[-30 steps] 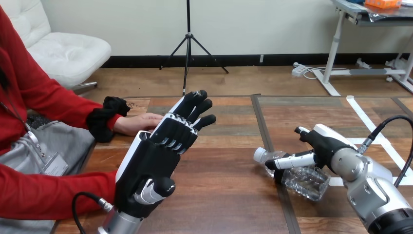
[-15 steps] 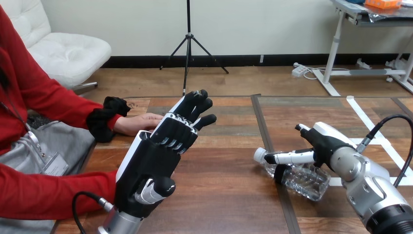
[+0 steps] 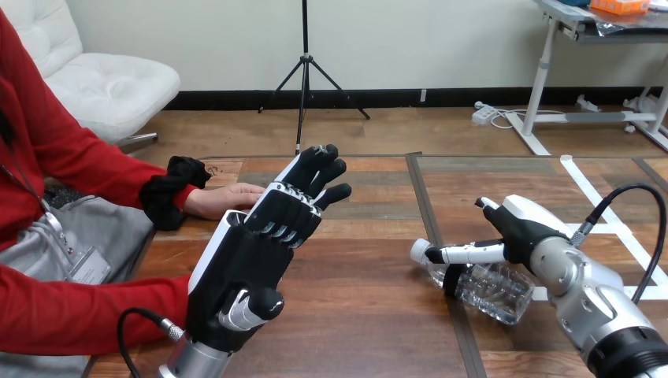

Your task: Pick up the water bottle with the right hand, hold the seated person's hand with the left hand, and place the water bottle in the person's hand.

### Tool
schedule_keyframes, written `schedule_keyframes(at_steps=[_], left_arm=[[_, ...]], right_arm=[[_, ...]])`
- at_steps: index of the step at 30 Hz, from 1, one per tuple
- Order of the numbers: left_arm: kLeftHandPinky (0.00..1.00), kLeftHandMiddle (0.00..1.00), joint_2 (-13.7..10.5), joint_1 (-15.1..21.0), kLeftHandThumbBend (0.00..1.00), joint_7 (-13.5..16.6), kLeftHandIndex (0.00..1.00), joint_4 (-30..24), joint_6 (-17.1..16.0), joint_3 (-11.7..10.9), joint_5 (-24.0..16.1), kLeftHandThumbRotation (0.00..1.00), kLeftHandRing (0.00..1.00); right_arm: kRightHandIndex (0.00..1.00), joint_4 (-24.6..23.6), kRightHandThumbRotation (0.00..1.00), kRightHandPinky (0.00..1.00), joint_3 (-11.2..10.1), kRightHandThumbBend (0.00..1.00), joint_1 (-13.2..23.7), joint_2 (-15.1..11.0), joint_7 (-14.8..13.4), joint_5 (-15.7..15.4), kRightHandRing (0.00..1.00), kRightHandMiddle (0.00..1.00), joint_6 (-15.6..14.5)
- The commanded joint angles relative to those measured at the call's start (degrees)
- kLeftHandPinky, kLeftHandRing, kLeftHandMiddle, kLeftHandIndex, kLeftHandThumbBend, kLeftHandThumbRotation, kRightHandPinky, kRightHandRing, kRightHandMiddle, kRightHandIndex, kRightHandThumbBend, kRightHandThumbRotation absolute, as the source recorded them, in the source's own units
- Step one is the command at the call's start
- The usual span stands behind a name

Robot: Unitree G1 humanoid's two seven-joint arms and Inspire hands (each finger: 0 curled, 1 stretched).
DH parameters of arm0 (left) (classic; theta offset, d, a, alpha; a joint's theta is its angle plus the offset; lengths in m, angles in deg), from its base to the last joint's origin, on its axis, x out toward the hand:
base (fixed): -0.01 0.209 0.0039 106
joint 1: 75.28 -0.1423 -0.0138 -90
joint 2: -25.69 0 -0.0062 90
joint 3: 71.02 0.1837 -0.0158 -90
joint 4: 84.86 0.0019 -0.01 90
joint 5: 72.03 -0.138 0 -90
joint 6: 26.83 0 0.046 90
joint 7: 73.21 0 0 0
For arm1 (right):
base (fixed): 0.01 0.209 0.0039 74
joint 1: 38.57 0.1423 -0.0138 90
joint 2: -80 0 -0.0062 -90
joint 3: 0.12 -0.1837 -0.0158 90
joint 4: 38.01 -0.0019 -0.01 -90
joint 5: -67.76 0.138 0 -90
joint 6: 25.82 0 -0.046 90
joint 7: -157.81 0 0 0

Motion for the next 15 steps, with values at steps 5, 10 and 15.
schedule_keyframes(at_steps=[5,10,15], left_arm=[[0.91,0.96,2.33,0.66,1.0,0.23,0.93,-2.73,-0.39,0.36,1.12,0.67,0.95],[0.9,0.96,2.33,0.52,1.0,-0.08,0.93,-3.24,0.35,0.38,1.73,0.66,0.95],[0.9,0.96,1.99,0.17,1.0,0.54,0.92,-3.8,0.3,0.73,1.44,0.66,0.95]], right_arm=[[1.0,8.65,0.5,0.8,0.98,1.0,-3.12,5.18,0.38,1.59,0.95,0.99,1.7],[1.0,10.29,0.46,0.75,0.64,1.0,-2.86,5.79,-0.05,1.89,0.91,0.99,2.22],[1.0,11.24,0.43,0.68,0.96,1.0,-2.7,6.2,-0.4,1.68,0.86,0.97,2.54]])
